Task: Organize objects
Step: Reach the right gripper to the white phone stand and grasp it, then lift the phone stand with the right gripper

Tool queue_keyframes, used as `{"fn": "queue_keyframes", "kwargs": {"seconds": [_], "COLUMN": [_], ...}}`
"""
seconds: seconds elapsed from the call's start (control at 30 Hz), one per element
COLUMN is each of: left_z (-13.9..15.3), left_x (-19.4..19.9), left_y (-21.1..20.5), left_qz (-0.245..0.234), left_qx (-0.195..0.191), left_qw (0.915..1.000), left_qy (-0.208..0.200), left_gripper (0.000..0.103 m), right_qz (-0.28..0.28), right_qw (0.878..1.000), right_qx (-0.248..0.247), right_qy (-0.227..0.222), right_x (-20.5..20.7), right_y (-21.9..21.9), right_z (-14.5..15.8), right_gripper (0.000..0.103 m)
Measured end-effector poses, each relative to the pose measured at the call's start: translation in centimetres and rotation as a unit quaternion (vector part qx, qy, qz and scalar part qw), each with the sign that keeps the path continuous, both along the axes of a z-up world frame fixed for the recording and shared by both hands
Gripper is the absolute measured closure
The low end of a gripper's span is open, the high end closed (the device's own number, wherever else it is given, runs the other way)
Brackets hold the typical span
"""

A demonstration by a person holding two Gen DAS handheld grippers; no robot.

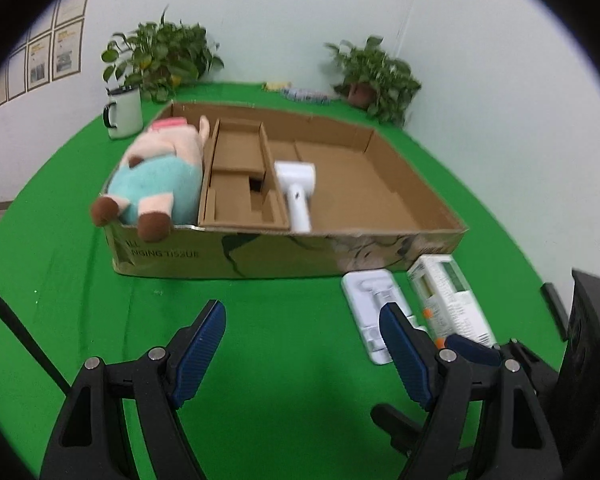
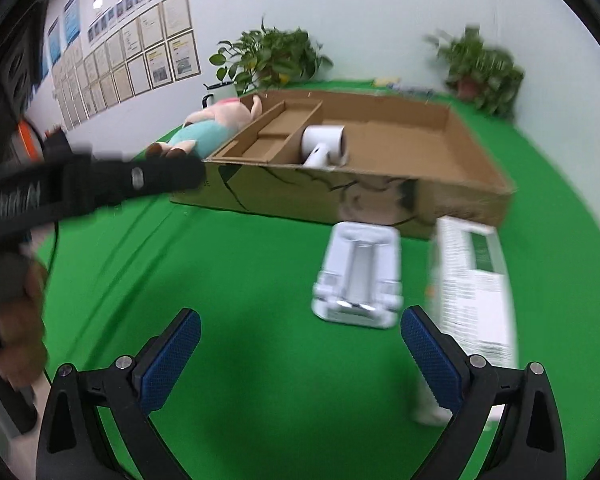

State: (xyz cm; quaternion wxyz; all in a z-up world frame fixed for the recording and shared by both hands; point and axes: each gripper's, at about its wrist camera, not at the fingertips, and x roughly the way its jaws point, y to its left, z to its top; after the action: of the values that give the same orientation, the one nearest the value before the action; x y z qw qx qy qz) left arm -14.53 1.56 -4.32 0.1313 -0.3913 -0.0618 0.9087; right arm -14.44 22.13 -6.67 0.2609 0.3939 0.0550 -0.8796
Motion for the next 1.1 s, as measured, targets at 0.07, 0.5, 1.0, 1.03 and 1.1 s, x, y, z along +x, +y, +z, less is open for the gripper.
{"fn": "queue_keyframes", "kwargs": {"seconds": [0.07,0.5,1.0,1.03,1.1], "left_z": [-0.9,-3.4,-7.6,-7.7,-8.0], "left_x": [-1.2,-3.7,2.2,2.4,2.5], "left_y": [-0.2,-1.2,-3.5,-3.3,-2.9], "left_qz": [-0.008,-0.027,-0.073,-0.076,-0.083], "left_qx": [0.005,0.045,0.192,0.203,0.223], "left_qw": [0.9999,0.9977,0.9657,0.9632,0.9567], "left_qy": [-0.011,-0.043,-0.158,-0.159,-0.167], "left_gripper": [0.025,0.025,0.026,0.026,0.026], "right_qz": [-0.002,-0.051,0.052,0.057,0.067], "right_qw": [1.0,0.994,0.996,0.996,0.996], "right_qx": [-0.003,0.091,0.007,0.013,0.027], "right_qy": [-0.024,-0.042,-0.066,-0.067,-0.056], "right_x": [-2.3,-9.0,-0.5,-0.3,-0.1], "right_y": [-1.2,-2.6,-3.6,-3.8,-4.3], "right_z": [-1.5,-5.6,-5.8,-6.1,-6.4], "right_gripper": [0.008,0.036,0.001,0.001,0.001]}}
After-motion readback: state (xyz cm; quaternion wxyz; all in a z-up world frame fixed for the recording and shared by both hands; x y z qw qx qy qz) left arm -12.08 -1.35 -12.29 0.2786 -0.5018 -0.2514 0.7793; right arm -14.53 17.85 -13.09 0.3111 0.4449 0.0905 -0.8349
